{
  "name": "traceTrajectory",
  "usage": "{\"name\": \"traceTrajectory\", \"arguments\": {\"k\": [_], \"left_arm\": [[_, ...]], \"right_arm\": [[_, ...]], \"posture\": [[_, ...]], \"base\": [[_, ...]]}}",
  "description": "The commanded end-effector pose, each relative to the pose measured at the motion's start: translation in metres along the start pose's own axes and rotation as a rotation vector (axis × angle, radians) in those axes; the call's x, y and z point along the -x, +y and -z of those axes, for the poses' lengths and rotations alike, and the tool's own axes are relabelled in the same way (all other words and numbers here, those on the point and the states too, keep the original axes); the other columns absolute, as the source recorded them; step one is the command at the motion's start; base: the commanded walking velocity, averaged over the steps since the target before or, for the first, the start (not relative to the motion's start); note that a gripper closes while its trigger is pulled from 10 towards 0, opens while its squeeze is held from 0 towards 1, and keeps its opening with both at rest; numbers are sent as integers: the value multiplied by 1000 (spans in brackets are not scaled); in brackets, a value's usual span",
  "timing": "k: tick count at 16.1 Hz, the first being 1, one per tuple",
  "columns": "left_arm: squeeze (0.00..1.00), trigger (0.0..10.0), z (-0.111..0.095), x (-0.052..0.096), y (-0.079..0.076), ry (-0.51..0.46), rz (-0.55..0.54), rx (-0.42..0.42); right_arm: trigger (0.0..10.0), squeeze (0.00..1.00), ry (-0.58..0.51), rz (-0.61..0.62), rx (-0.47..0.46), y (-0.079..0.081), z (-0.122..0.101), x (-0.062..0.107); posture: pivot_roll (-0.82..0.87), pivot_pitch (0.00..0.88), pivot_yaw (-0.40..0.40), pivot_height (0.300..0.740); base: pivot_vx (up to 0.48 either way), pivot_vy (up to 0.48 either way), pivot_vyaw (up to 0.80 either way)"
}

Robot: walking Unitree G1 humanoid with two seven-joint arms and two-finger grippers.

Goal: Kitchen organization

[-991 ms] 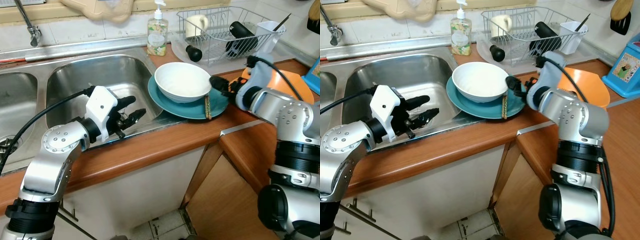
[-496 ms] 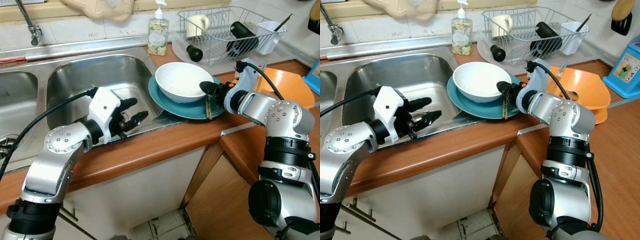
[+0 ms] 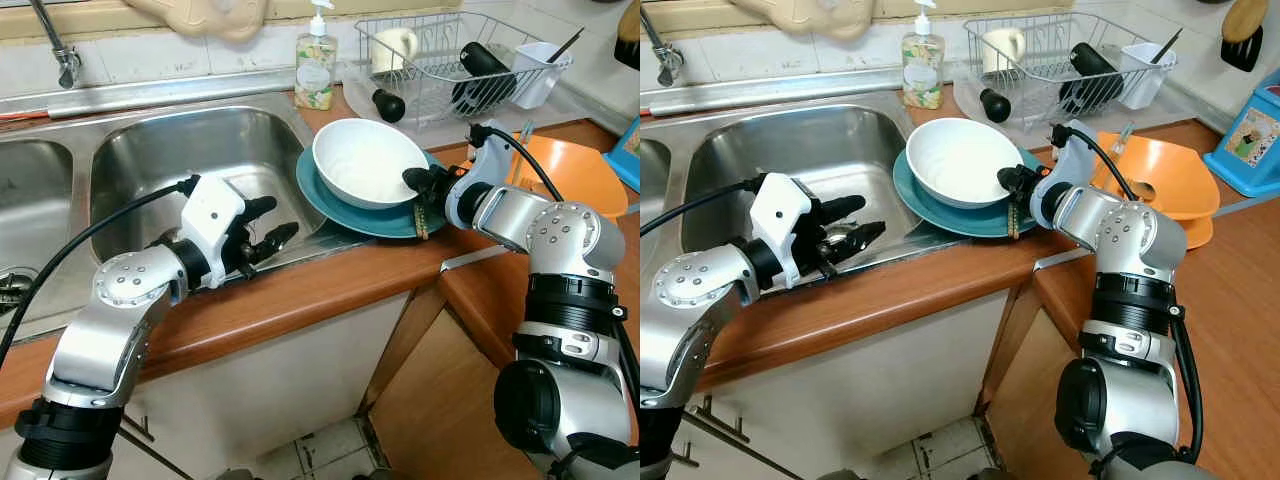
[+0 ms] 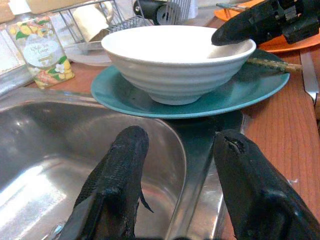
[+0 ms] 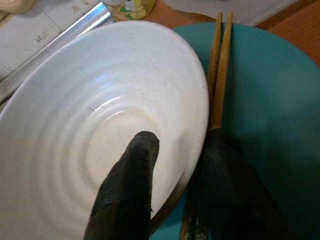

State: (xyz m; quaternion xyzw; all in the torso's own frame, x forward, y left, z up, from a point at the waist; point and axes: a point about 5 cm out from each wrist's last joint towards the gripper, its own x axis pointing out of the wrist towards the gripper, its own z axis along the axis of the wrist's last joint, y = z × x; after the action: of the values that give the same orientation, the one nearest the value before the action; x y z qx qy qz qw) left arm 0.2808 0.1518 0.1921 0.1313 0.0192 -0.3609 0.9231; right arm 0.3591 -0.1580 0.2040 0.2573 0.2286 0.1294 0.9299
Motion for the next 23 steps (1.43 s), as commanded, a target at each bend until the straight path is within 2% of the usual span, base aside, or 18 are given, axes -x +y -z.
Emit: {"name": "traceTrajectory", "arguments": {"k": [1,10,14,15,16,17,19,20,21,22,23], "left_arm": [[0,10000,-4,0,-1,1,-5,-26],[0,10000,-8,-2,3,-18,-39,-13],[0,10000,-11,-5,13,-31,-114,1],[0,10000,-14,-7,17,-50,-143,25],[0,10000,-19,-9,20,-89,-169,77],[0,10000,-23,-10,22,-123,-181,120],[0,10000,-27,-13,24,-165,-183,179],[1000,10000,-31,-18,23,-202,-176,242],[1000,10000,-31,-19,23,-206,-175,255],[329,10000,-31,-21,23,-215,-171,285],[0,10000,-33,-24,24,-246,-159,363]], "right_arm": [[0,0,-14,-6,-1,4,-5,1],[0,0,-43,-14,3,7,-11,2],[0,0,-76,-27,5,9,-16,3],[0,0,-111,-43,16,12,-20,3],[0,0,-205,-93,44,20,-31,7],[0,0,-253,-121,80,25,-37,10],[0,0,-288,-150,110,31,-42,13],[0,0,-393,-192,272,44,-49,20],[0,0,-414,-198,316,47,-49,21],[0,0,-436,-207,424,53,-46,22],[0,0,-460,-232,505,62,-41,23]], "posture": [[-51,0,-41,740],[-48,0,-42,740],[-50,0,-38,740],[-50,0,-38,740],[-50,0,-38,740],[-50,0,-38,740],[-51,0,-34,740],[-50,0,-29,740],[-50,0,-29,740],[-51,0,-25,740],[-50,0,-21,740]], "base": [[0,0,0],[0,0,0],[0,0,0],[0,0,0],[0,0,0],[0,0,0],[0,0,0],[0,0,0],[0,0,0],[0,0,0],[0,0,0]]}}
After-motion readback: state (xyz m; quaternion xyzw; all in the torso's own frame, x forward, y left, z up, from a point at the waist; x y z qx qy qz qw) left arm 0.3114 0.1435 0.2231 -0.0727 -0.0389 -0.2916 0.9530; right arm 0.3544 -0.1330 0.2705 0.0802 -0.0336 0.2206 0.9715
